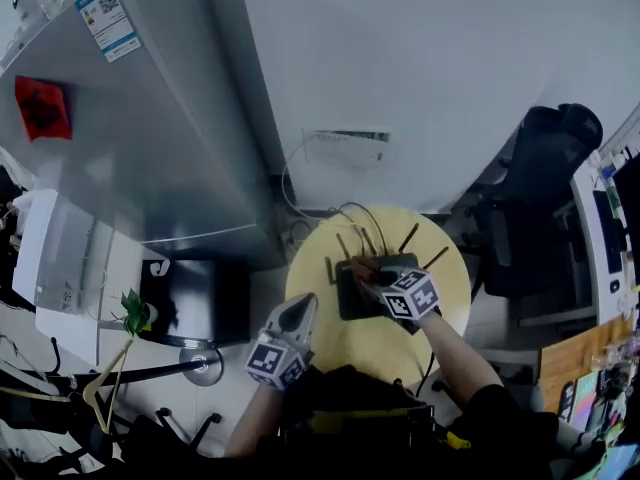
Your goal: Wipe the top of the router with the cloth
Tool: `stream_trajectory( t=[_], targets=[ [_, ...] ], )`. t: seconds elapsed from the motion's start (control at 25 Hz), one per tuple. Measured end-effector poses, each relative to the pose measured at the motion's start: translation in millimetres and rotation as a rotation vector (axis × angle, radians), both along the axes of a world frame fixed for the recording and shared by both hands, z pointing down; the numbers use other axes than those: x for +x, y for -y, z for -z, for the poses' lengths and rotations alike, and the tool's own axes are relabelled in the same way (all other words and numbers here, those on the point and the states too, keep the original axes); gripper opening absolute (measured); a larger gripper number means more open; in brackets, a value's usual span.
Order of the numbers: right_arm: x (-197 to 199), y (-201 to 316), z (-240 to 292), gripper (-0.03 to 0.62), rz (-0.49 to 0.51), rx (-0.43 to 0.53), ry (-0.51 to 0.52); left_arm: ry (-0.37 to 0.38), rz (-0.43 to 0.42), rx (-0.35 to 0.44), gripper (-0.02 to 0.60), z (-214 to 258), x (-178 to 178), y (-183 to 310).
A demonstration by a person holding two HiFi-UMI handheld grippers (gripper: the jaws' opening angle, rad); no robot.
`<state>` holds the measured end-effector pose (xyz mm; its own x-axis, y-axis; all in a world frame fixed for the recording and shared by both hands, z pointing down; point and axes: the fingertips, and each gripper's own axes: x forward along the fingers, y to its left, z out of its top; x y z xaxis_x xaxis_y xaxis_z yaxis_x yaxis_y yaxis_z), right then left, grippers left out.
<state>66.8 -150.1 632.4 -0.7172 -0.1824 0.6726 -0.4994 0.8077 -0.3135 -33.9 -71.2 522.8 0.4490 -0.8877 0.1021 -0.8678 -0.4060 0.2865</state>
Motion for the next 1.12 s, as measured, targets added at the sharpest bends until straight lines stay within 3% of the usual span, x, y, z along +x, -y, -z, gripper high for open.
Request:
stream_trajectory(
  t=[0.12, 0.24, 0.4, 0.48, 0.84, 1.12],
  targets=[
    [-17, -4, -25, 0.061, 0.004, -0.07, -0.053, -0.01, 0.048, -0.009, 0.002, -6, -15, -5],
    [-34, -5, -43, 0.061, -0.044, -0.203, -0.053, -0.023, 0.101, -0.015, 0.002, -10, -31, -11],
    [-53, 4, -59, 0.061, -0.158, -0.414, 0.027, -0.031, 0.139, -0.035, 0.002, -15, -43, -21],
    [-60, 7, -64, 0.061, -0.188, -0.475, 0.056, -0.033, 0.149, -0.043, 0.002, -17, -45, -26],
    [-36, 21, -111, 0.061, -0.209, -0.397, -0.213, -0.037, 0.14, -0.059, 0.002, -20, -39, -35],
    [-31, 24, -119, 0.063, -0.111, -0.234, -0.365, -0.031, 0.111, -0.063, 0.002, -20, -26, -31]
  ],
)
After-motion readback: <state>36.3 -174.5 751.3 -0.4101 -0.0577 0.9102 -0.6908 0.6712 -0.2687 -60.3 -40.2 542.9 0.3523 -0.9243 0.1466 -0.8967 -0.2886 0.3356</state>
